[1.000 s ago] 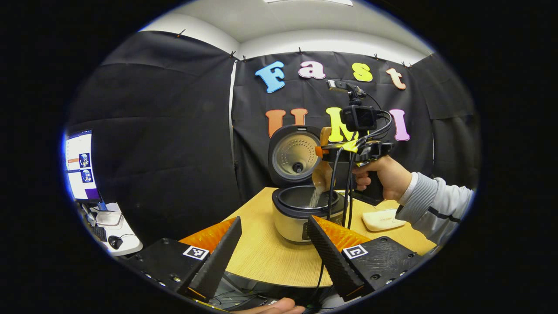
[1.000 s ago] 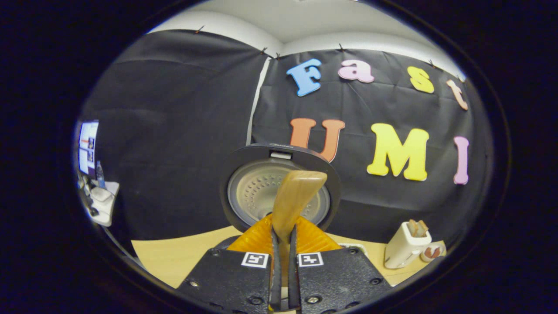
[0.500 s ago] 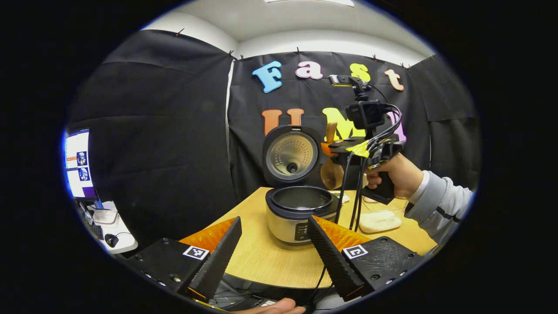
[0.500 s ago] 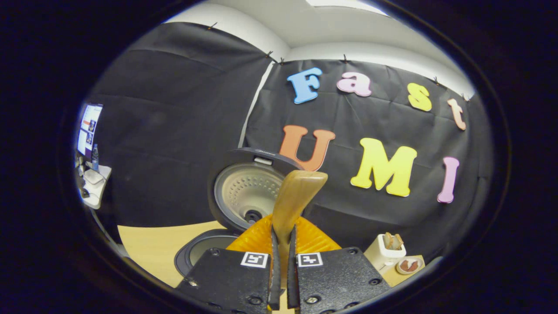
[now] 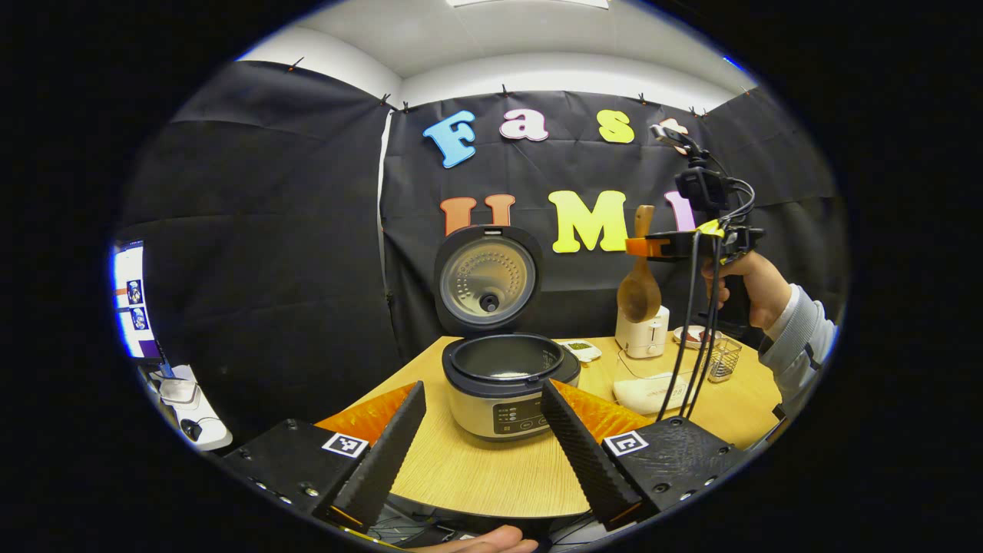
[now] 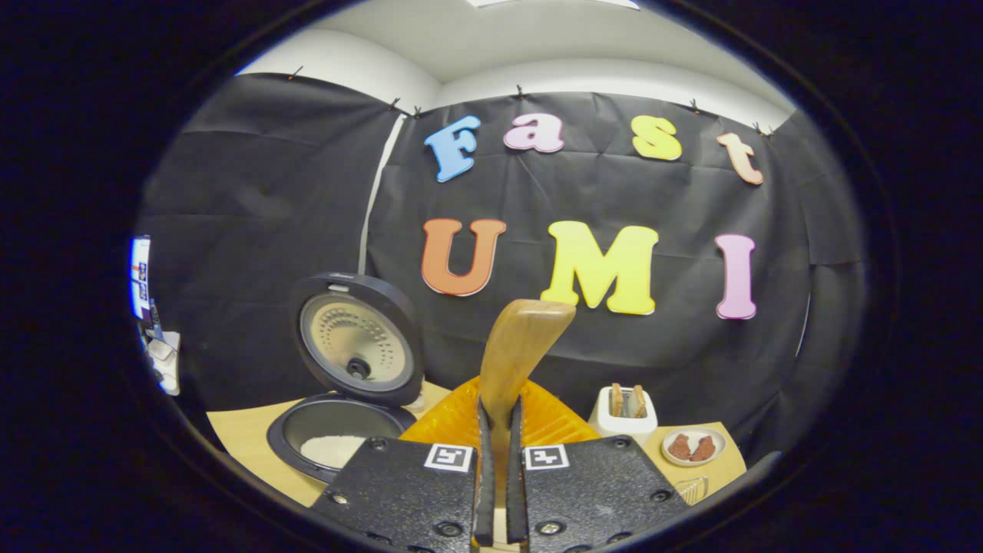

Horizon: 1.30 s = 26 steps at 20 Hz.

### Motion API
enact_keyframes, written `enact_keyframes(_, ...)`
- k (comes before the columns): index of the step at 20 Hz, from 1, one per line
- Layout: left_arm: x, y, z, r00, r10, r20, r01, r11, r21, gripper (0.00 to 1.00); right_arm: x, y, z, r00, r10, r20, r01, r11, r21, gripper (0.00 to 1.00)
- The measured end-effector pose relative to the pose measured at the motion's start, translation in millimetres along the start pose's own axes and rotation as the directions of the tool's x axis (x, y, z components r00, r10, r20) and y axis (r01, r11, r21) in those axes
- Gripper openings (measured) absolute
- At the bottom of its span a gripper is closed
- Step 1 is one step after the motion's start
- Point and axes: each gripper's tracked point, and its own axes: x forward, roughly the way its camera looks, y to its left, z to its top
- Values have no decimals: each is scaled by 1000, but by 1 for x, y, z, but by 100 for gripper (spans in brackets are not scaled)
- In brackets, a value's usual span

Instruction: Close the left gripper, press the button to open the rice cooker; take a wooden spoon from the chopstick holder with the right hand, scoop a spoonful of rice and pour it into the rice cooker, then put the wooden spoon back into the chopstick holder.

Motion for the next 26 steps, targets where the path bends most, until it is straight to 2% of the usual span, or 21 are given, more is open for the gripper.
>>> enact_keyframes(6, 5, -35, 15, 998, -52, 26, 52, 999, 3, 96, -22, -90, -6, 995, -94, -15, 95, 989, 110, 12)
enact_keyframes(14, 16, -78, 28, 994, -91, 56, 90, 996, 25, 96, -60, -212, -40, 960, -276, -37, 279, 955, 103, 11)
enact_keyframes(21, 33, -115, 37, 990, -124, 71, 123, 992, 21, 96, -66, -273, -88, 938, -333, -99, 345, 929, 138, 11)
enact_keyframes(26, 45, -124, 33, 993, -107, 54, 106, 994, 21, 96, -56, -295, -132, 933, -327, -150, 352, 916, 192, 12)
